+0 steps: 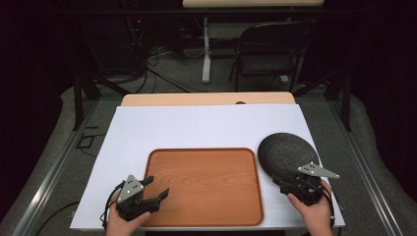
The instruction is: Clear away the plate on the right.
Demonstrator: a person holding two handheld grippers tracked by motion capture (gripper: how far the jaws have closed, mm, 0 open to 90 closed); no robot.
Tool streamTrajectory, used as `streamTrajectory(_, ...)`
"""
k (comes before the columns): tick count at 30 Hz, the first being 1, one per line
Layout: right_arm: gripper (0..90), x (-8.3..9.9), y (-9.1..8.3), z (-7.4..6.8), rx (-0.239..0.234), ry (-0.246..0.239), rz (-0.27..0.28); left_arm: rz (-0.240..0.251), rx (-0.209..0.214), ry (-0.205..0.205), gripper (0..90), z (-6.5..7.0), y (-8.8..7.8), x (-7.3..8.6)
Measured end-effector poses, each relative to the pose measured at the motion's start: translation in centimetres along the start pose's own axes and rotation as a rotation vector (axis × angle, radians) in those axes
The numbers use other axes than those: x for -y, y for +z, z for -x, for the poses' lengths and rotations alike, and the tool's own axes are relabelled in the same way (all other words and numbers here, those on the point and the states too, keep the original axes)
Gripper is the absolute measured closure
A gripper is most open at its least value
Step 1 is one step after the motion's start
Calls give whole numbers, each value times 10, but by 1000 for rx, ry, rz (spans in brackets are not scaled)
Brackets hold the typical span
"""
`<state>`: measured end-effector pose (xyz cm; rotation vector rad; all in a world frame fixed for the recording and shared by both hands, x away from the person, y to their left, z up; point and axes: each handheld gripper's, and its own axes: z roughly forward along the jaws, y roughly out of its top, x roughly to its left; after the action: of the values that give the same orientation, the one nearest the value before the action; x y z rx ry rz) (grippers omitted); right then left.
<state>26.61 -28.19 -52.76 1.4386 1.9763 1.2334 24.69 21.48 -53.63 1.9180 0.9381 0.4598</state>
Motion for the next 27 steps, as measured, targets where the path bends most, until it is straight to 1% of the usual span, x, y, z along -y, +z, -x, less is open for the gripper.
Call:
streamTrajectory(2, 418, 0, -1, 5, 8, 13, 1, 0, 0, -1, 283, 0, 0, 0)
streamTrajectory(6, 415, 1, -3, 18, 28, 58, -5, 1, 0, -3, 284, 0, 0, 0)
streamTrajectory(8, 412, 1, -5, 23, 40, 73, -1, -2, 0, 7, 283, -1, 0, 0)
streamTrajectory(9, 412, 1, -7, 26, 46, 85, 2, -2, -1, 5, 283, -1, 0, 0)
streamTrajectory(10, 412, 1, -7, 26, 46, 85, 2, -2, -1, 5, 283, -1, 0, 0)
streamTrajectory(11, 410, 1, -9, 31, 56, 96, 7, 0, -1, 2, 283, -1, 0, 0)
streamTrajectory(16, 408, 2, -14, 45, 84, 137, 14, 1, -2, 3, 283, -1, 1, 0)
streamTrajectory(23, 402, 4, -22, 60, 115, 183, 25, 0, -3, 2, 283, -1, 1, 0)
streamTrajectory(27, 402, 5, -24, 66, 123, 212, 30, 1, -3, 2, 283, -1, 1, 0)
